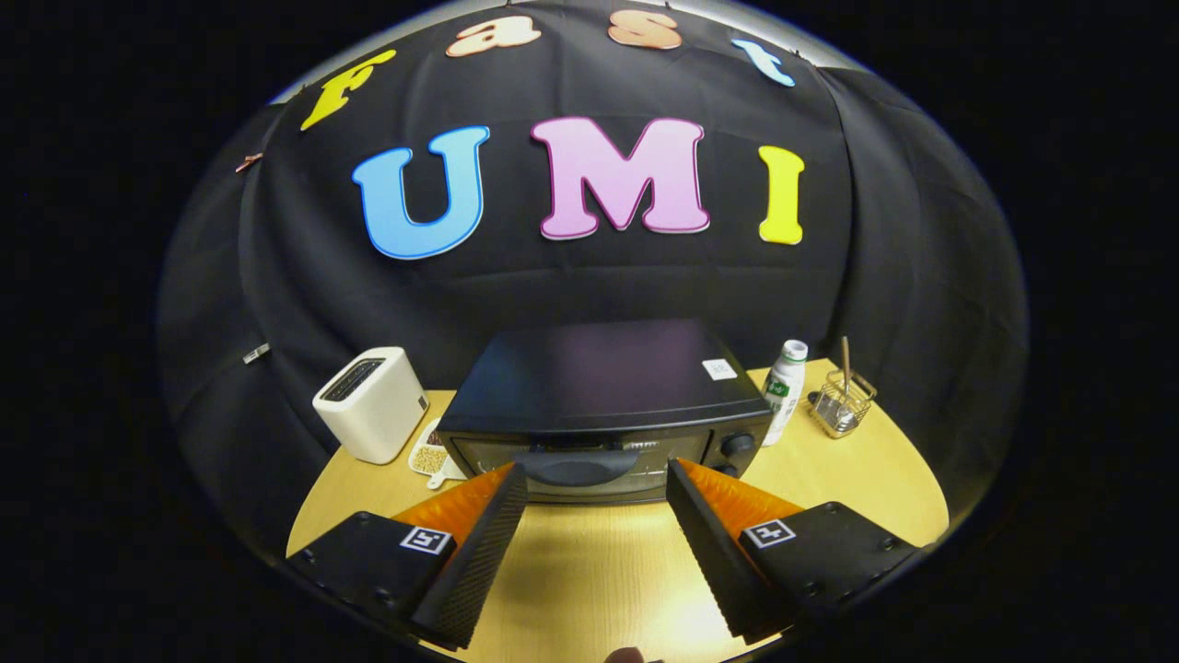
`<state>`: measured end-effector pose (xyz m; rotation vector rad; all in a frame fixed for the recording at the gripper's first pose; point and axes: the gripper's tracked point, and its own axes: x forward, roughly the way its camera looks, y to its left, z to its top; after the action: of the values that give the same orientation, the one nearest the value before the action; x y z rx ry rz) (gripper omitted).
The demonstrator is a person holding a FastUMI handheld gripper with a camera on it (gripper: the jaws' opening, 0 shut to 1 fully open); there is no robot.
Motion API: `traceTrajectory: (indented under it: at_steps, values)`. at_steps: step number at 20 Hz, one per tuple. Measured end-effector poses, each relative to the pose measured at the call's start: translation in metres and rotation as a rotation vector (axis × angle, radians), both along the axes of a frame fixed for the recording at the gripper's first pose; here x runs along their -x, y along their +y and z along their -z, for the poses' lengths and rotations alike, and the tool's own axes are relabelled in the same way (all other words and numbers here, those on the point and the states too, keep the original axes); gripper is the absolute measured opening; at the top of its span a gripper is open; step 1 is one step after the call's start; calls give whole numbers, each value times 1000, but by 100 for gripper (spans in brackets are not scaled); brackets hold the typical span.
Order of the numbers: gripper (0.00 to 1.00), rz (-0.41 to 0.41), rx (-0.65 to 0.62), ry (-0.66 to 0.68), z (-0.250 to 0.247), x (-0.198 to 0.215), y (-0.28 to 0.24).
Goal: Open the toaster oven, put the food inside, and close the toaster oven door.
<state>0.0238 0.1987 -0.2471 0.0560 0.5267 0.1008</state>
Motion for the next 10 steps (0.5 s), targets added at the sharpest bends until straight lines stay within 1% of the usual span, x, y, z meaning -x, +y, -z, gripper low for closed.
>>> traceTrajectory:
  at_steps: [5, 10]
  values:
    - [98, 15, 32, -196, -75, 7, -46]
    - [98, 60, 9, -361, -151, 15, -103]
